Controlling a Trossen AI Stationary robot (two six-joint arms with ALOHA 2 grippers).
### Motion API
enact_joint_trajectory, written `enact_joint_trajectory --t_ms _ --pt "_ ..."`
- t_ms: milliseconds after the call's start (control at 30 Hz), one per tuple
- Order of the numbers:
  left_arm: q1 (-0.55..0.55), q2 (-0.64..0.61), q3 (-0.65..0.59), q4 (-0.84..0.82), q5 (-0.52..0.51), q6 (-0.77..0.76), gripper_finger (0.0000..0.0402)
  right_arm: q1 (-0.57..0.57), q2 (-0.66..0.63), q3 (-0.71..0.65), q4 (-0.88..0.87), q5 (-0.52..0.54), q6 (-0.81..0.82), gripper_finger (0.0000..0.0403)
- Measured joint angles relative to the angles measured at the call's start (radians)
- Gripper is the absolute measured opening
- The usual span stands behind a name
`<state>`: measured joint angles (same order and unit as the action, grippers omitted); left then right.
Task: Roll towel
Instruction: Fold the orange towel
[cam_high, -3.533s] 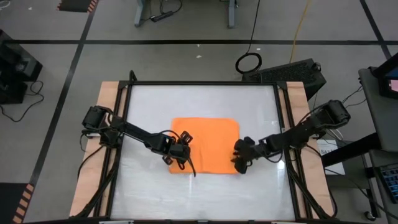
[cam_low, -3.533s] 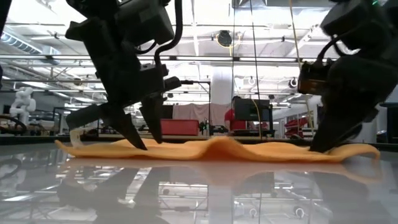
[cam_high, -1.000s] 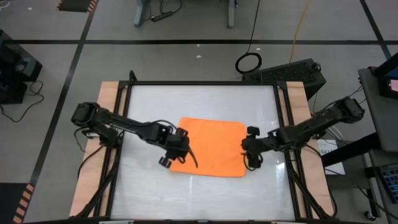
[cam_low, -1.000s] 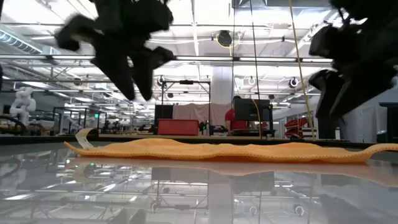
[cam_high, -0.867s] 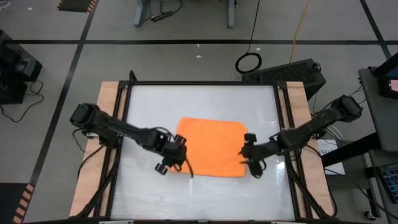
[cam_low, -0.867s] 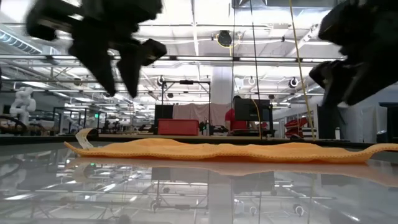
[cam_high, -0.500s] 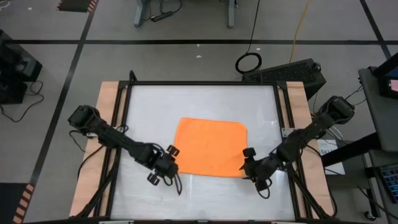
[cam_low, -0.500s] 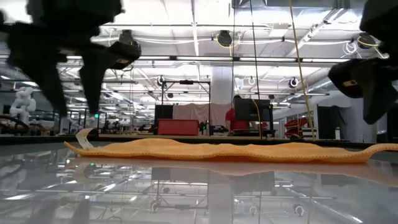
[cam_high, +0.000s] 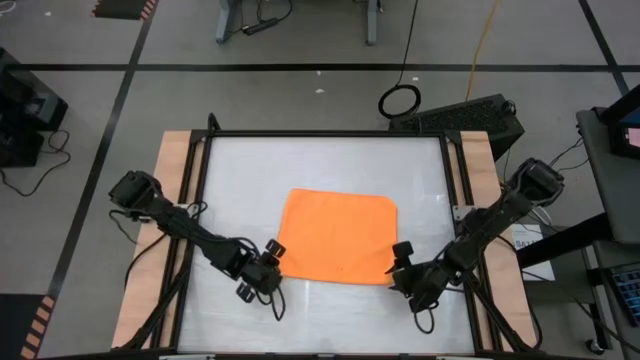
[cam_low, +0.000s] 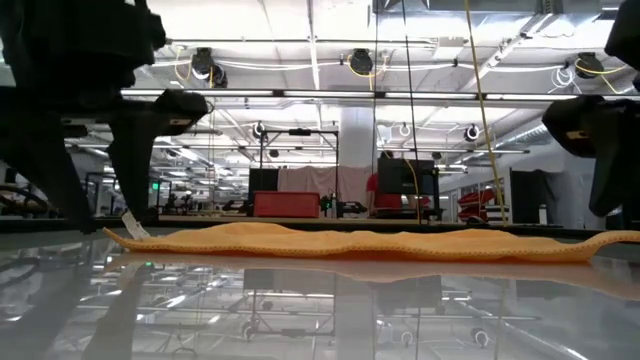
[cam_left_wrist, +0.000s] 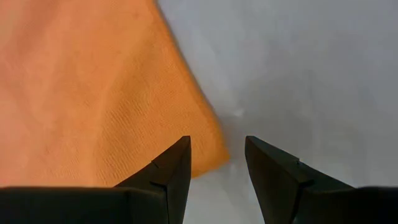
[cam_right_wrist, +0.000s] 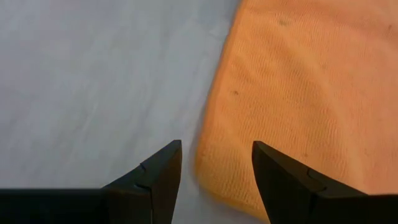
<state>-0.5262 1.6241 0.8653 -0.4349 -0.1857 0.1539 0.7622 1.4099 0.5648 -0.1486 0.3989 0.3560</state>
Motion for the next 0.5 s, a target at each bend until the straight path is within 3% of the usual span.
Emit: enact_joint_trajectory --t_ms 300,500 --pt "0.004 0.022 -0.057 0.073 -0.075 -0.018 0.0155 0.006 0.054 0.0 0.006 0.003 0.035 0.0187" --pt "0.002 0.034 -0.061 0.087 -0.07 -0.018 0.0088 0.013 0.078 0.0 0.009 0.018 0.044 0.0175"
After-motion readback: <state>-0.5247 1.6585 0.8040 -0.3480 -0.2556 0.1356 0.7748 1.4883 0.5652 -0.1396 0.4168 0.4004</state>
